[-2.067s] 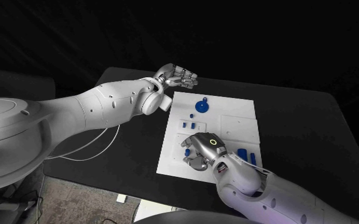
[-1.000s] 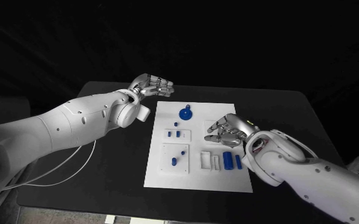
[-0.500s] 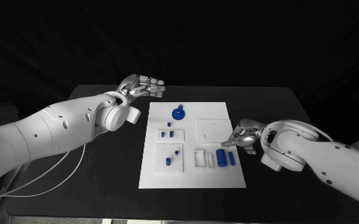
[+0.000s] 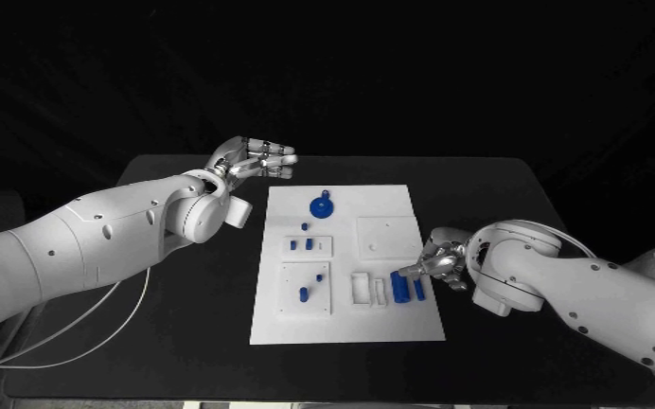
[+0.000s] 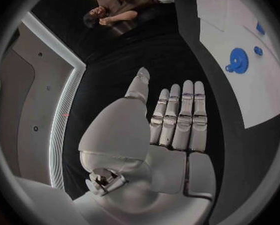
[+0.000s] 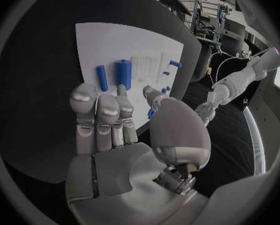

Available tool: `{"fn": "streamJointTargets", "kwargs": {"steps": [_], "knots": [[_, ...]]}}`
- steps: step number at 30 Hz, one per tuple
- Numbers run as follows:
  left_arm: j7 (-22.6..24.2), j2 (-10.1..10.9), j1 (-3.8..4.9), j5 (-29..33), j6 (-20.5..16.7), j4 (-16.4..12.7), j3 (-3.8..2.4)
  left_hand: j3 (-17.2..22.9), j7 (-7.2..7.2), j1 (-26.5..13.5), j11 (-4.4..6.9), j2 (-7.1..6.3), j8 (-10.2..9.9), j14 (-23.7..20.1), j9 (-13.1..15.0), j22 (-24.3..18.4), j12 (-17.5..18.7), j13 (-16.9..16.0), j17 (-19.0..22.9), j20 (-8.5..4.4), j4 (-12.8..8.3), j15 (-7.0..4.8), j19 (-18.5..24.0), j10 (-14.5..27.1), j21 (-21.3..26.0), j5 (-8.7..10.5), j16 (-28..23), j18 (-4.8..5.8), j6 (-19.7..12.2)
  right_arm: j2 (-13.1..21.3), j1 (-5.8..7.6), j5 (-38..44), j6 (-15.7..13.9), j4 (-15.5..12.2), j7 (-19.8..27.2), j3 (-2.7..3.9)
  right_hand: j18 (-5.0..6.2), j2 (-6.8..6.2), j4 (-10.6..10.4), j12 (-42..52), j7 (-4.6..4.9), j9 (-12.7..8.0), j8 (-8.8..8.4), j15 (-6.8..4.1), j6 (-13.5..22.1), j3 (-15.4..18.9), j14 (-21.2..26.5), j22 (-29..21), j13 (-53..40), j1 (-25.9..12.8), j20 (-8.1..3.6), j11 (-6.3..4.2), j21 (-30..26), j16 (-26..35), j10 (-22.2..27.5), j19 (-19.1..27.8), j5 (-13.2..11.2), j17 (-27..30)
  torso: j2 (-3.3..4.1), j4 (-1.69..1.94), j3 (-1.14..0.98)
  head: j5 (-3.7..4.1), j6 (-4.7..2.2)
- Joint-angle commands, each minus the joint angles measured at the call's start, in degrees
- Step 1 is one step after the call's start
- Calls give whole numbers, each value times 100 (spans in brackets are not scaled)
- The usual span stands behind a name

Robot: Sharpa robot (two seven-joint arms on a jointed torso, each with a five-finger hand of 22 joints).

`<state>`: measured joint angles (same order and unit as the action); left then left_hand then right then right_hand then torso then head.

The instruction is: Assemble the parts on the task board

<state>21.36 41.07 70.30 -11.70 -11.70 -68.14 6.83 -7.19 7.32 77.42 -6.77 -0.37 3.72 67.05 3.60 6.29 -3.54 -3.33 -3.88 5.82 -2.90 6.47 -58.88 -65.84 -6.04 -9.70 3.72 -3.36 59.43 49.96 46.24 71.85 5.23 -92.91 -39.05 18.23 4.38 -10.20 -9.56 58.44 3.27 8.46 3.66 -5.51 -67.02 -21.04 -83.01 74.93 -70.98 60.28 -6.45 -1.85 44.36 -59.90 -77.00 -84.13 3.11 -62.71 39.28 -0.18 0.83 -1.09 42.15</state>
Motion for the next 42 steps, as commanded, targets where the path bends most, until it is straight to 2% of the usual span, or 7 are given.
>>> {"fn": "streamJointTargets", "kwargs": {"steps": [1,3,8,13,21,37,42], "knots": [[134,-3,1,71,108,-31,-2,-45,-21,-51,-23,31,-7,-42,4,-13,5,-2,0,20,8,42,-21,-10,-3,26,-16,53,7,-63,-3,273,141,71,-253,-48,-100,-26,-4,-16,1,-5,3,5,-20,27,-27,551,-7,10,-39,-4,17,19,-30,-211,-34,-5,5,-1,0,-7,13],[136,-3,1,71,111,-36,-1,-49,-17,-54,-26,32,-7,-58,4,-20,4,-2,0,27,16,47,-16,-3,-1,23,-15,48,4,-102,-2,314,137,111,-256,-87,-100,-26,-4,-16,1,-5,3,5,-20,27,-27,551,-7,10,-39,-4,17,19,-30,-211,-34,-5,5,-6,-8,-9,18],[135,1,1,71,121,-45,2,-55,-10,-65,-36,19,-7,-90,4,-30,3,-2,1,36,32,58,-13,16,-1,26,-16,39,-4,-196,-2,507,131,207,-262,-209,-102,-64,13,-33,11,-23,-1,6,16,55,-29,548,-39,-4,-40,2,24,29,-29,-203,-34,-24,5,-3,-8,-11,30],[131,7,0,72,134,-52,4,-56,0,-71,-41,14,-9,-103,3,-34,3,-2,2,41,41,63,-12,25,-2,25,-17,34,-10,-278,-2,653,94,274,-264,-291,-101,-112,7,-46,25,-41,-4,11,72,87,-30,550,-45,-15,-38,11,38,34,-24,-202,-34,-28,6,-10,-11,-17,37],[105,8,0,75,179,-62,8,-44,18,-95,-57,-12,-10,-145,3,-52,3,-2,2,58,77,79,-10,64,-5,35,-18,15,-51,-462,-2,783,-39,405,-261,-505,-90,-154,-35,-66,37,-65,3,19,118,143,-33,548,-63,-8,-27,21,38,45,-15,-196,-34,-40,5,-9,-10,-23,47],[50,11,0,78,283,-67,17,-27,55,-124,-69,-34,-7,-176,3,-79,2,-3,2,75,141,90,2,95,-8,65,-17,0,-99,-842,-3,1041,-187,757,-263,-726,-89,-156,-26,-68,38,-80,4,20,116,136,-38,553,-90,49,-24,21,70,51,-26,-199,-34,-60,3,-9,1,-38,80],[30,9,0,78,298,-68,18,-26,64,-121,-71,-43,-9,-179,3,-85,2,-3,2,76,148,91,1,100,-11,71,-17,-2,-112,-920,-3,1060,-210,819,-252,-773,-95,-136,172,-81,39,-92,3,19,103,50,-40,558,-99,181,-25,19,95,60,-28,-198,-34,-67,3,-7,0,-42,82]]}}
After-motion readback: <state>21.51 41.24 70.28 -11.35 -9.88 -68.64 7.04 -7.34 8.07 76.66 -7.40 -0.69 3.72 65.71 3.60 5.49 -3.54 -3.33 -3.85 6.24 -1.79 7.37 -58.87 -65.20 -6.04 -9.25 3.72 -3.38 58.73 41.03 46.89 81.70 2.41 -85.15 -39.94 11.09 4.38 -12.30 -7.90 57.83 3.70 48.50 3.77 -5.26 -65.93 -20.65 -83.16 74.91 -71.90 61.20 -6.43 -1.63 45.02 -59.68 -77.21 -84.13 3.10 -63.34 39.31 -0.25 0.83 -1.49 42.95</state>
